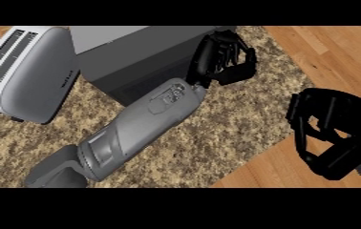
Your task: Pick up the milk, place it into the microwave and close the microwave
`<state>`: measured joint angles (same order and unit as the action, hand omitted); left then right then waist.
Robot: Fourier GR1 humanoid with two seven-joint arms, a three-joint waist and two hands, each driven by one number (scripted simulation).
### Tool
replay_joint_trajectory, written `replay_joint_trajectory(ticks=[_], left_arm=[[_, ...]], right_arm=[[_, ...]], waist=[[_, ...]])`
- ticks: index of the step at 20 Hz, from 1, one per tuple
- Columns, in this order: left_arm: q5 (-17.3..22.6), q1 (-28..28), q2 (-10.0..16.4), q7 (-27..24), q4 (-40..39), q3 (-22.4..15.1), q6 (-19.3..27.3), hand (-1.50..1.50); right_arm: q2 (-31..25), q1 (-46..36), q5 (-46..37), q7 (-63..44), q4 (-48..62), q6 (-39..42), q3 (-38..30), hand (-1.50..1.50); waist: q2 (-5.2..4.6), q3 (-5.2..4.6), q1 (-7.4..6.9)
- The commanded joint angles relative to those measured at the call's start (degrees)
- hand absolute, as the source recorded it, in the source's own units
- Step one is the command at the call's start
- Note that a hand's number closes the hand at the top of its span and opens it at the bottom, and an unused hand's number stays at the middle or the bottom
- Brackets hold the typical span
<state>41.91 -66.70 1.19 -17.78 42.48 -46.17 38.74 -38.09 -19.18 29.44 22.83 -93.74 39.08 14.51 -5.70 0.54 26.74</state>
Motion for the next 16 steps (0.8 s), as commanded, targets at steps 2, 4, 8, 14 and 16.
replay_joint_trajectory(ticks=[2,4,8,14,16], left_arm=[[10.5,3.79,-1.14,5.29,-1.02,8.16,-1.98,1.5],[13.69,4.53,-1.18,2.61,0.81,12.83,-1.71,1.5],[17.94,6.41,-1.19,1.8,0.61,13.52,-5.48,1.5],[21.7,9.15,-1.1,0.37,-1.01,12.46,-11.79,1.5],[22.88,9.61,-0.68,-0.22,-1.23,12.21,-13.78,1.5]], right_arm=[[-0.67,1.73,0.26,-0.71,-2.05,4.11,3.85,1.5],[0.37,3.35,1.41,-0.97,-2.69,3.76,4.96,1.5],[1.01,5.52,1.89,-1.67,-5.05,2.29,5.93,1.5],[2.15,9.12,1.26,-2.26,-8.24,-0.21,7.29,1.5],[3.01,10.24,0.93,-2.15,-9.74,-1.16,7.94,1.5]], waist=[[-2.65,-0.9,-1.2],[-2.32,-1.07,-2.86],[-1.89,-0.82,-3.62],[-1.52,-0.73,-6.18],[-1.27,-0.75,-6.72]])
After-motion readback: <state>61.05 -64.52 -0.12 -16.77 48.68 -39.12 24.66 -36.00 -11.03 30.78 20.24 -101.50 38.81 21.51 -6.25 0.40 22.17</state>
